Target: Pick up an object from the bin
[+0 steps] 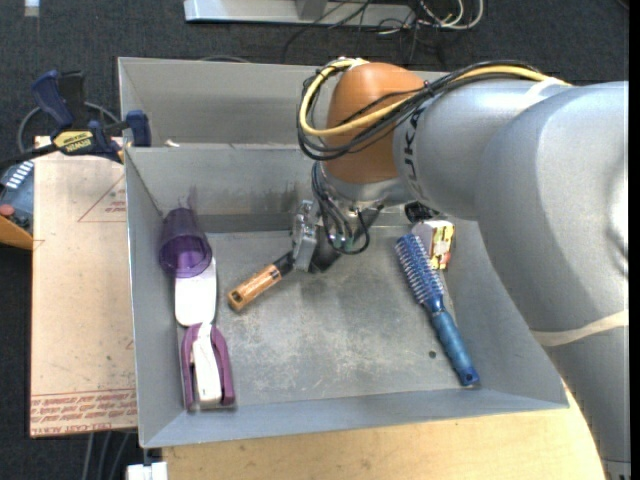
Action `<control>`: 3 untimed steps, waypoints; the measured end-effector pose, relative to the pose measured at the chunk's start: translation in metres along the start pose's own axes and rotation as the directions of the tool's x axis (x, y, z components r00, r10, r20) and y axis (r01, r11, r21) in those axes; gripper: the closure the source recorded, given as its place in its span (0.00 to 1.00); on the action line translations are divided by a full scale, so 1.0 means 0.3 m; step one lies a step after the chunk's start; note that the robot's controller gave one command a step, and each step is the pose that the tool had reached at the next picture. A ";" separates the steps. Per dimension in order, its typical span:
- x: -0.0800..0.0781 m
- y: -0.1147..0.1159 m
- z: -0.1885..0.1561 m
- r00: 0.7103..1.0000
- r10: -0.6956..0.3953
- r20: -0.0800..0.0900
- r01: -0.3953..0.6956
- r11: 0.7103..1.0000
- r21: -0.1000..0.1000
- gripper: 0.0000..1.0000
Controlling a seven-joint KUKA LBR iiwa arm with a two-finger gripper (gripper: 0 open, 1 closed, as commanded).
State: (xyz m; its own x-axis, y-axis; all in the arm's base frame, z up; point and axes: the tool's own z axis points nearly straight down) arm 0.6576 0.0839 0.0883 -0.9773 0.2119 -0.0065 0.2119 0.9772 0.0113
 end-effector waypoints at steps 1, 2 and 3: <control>-0.010 0.006 -0.003 1.000 -0.003 0.021 0.003 1.000 -0.007 1.00; 0.014 -0.007 0.038 1.000 -0.003 0.000 0.003 1.000 0.004 0.00; 0.012 -0.009 0.042 1.000 -0.002 0.005 0.002 1.000 0.003 1.00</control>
Offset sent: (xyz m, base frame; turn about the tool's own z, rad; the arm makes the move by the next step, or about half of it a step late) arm 0.0000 0.0000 0.0000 0.0000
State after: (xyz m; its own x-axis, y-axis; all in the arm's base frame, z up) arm 0.6536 0.0821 0.0757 -0.9776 0.2099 -0.0117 0.2099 0.9777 0.0079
